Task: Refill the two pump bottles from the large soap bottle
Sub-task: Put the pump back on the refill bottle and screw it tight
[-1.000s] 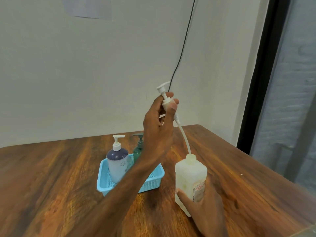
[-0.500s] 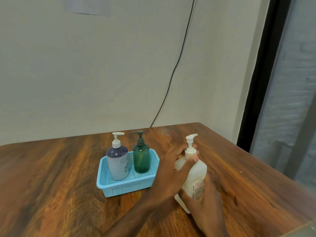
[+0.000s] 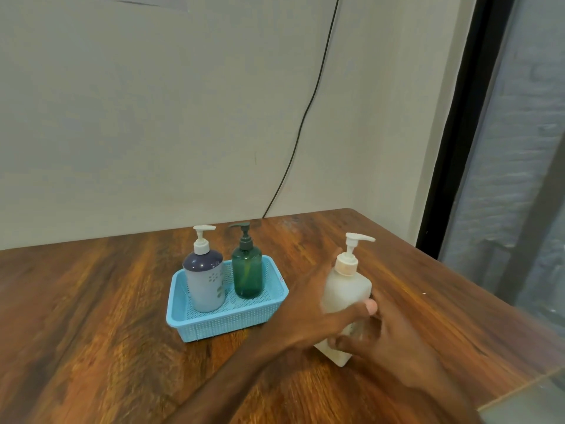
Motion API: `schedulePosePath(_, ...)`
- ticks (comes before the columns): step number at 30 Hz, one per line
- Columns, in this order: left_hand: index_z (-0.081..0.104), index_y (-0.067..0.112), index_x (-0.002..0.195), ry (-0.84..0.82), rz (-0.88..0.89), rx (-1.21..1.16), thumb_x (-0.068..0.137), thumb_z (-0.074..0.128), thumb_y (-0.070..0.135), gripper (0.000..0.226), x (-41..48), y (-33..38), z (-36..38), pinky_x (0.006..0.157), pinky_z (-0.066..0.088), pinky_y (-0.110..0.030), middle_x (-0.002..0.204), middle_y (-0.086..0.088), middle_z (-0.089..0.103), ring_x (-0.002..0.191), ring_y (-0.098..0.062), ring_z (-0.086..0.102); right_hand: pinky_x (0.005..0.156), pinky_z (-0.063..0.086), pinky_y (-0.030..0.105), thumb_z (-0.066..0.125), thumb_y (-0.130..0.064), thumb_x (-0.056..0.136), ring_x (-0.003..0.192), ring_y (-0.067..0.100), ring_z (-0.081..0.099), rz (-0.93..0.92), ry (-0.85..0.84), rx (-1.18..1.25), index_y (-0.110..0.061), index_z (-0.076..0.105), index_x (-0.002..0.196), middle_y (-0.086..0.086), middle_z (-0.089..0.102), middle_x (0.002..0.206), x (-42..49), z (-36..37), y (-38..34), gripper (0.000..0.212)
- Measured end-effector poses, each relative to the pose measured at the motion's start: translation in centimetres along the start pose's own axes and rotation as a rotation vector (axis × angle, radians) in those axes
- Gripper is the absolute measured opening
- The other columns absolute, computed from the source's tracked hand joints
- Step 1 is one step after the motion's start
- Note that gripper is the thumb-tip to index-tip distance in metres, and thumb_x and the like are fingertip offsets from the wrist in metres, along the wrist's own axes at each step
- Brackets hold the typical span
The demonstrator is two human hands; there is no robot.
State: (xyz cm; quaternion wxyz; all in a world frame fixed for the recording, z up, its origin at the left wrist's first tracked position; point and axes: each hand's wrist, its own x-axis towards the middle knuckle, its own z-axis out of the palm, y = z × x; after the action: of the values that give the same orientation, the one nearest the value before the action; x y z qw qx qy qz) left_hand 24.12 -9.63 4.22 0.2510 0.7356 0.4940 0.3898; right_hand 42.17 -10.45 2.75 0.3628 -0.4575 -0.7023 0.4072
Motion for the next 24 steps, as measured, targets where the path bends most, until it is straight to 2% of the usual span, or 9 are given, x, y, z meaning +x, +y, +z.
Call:
schedulePosePath(2, 0.051, 0.045, 0.132, 0.029, 0.005, 0.023, 0.075, 0.078, 0.071, 0.068, 0.0, -0.5, 0.3, 0.095, 0.056, -0.035, 0.124, 0.022, 0.062, 0.113, -0.002, 0.062, 0.100, 0.050, 0.024, 0.094, -0.039, 0.062, 0.127, -0.003, 0.053, -0.069, -0.094, 0.029, -0.041, 0.044, 0.140, -0.028, 0.054, 0.139, -0.8, -2.8, -1.0, 0.093)
schedulePosePath(4, 0.053, 0.040, 0.131, 0.046, 0.015, 0.022, 0.077, 0.084, 0.058, 0.065, 0.4, -1.0, 0.3, 0.095, 0.057, -0.036, 0.123, 0.020, 0.064, 0.113, -0.002, 0.063, 0.108, 0.044, 0.033, 0.089, -0.031, 0.075, 0.132, 0.001, 0.050, -0.127, -0.074, 0.070, -0.042, 0.050, 0.140, -0.023, 0.051, 0.145, -1.2, -4.8, -2.3, 0.077)
schedulePosePath(6, 0.049, 0.040, 0.137, 0.034, 0.030, 0.001, 0.078, 0.085, 0.051, 0.070, 1.0, -1.4, 0.4, 0.097, 0.058, -0.040, 0.128, 0.019, 0.063, 0.117, -0.005, 0.063, 0.103, 0.049, 0.029, 0.077, -0.019, 0.085, 0.125, 0.003, 0.057, -0.189, 0.011, 0.152, -0.031, 0.059, 0.135, -0.018, 0.062, 0.135, -0.4, -5.2, -3.7, 0.054)
schedulePosePath(9, 0.043, 0.043, 0.144, 0.016, 0.027, -0.053, 0.078, 0.083, 0.053, 0.078, 1.5, -1.8, 0.6, 0.095, 0.060, -0.042, 0.130, 0.017, 0.064, 0.117, -0.007, 0.065, 0.088, 0.052, 0.014, 0.069, -0.011, 0.090, 0.114, 0.002, 0.065, -0.213, 0.079, 0.159, -0.020, 0.062, 0.129, -0.011, 0.072, 0.121, 2.0, -3.7, -5.2, 0.041)
schedulePosePath(12, 0.038, 0.043, 0.149, 0.007, 0.033, -0.078, 0.080, 0.084, 0.050, 0.083, 1.9, -2.4, 0.6, 0.096, 0.060, -0.038, 0.132, 0.018, 0.063, 0.118, -0.002, 0.064, 0.083, 0.054, 0.014, 0.068, -0.011, 0.091, 0.104, 0.002, 0.069, -0.234, 0.090, 0.122, -0.023, 0.068, 0.115, -0.014, 0.075, 0.109, 3.5, -2.7, -5.7, 0.027)
schedulePosePath(14, 0.038, 0.043, 0.149, 0.005, 0.042, -0.078, 0.080, 0.084, 0.050, 0.084, 2.1, -2.7, 0.6, 0.095, 0.061, -0.038, 0.132, 0.018, 0.063, 0.118, -0.003, 0.064, 0.080, 0.057, 0.017, 0.074, -0.020, 0.087, 0.096, 0.000, 0.070, -0.240, 0.161, 0.053, -0.030, 0.072, 0.103, -0.023, 0.075, 0.099, 3.9, -2.5, -5.8, 0.019)
schedulePosePath(18, 0.042, 0.046, 0.143, 0.012, 0.055, -0.081, 0.081, 0.085, 0.048, 0.076, 2.1, -2.9, 0.7, 0.092, 0.062, -0.038, 0.129, 0.018, 0.063, 0.116, -0.004, 0.065, 0.072, 0.059, 0.022, 0.085, -0.044, 0.072, 0.086, 0.005, 0.069, -0.236, 0.324, -0.130, -0.035, 0.069, 0.096, -0.019, 0.072, 0.092, 4.1, -2.2, -5.5, 0.031)
schedulePosePath(22, 0.032, 0.051, 0.149, 0.001, 0.053, -0.105, 0.082, 0.082, 0.051, 0.084, 2.0, -3.1, 0.9, 0.097, 0.060, -0.038, 0.139, 0.019, 0.058, 0.123, -0.006, 0.062, 0.085, 0.059, 0.024, 0.076, -0.029, 0.085, 0.096, -0.002, 0.067, -0.233, 0.157, -0.124, -0.034, 0.070, 0.105, -0.016, 0.073, 0.102, 4.2, -2.9, -6.0, 0.022)
schedulePosePath(24, 0.033, 0.051, 0.147, 0.001, 0.043, -0.104, 0.082, 0.083, 0.049, 0.081, 2.1, -3.4, 1.1, 0.097, 0.060, -0.037, 0.138, 0.020, 0.057, 0.122, -0.004, 0.061, 0.081, 0.059, 0.022, 0.078, -0.033, 0.084, 0.092, -0.003, 0.067, -0.238, 0.181, -0.183, -0.031, 0.072, 0.103, -0.015, 0.073, 0.098, 4.5, -2.8, -6.1, 0.020)
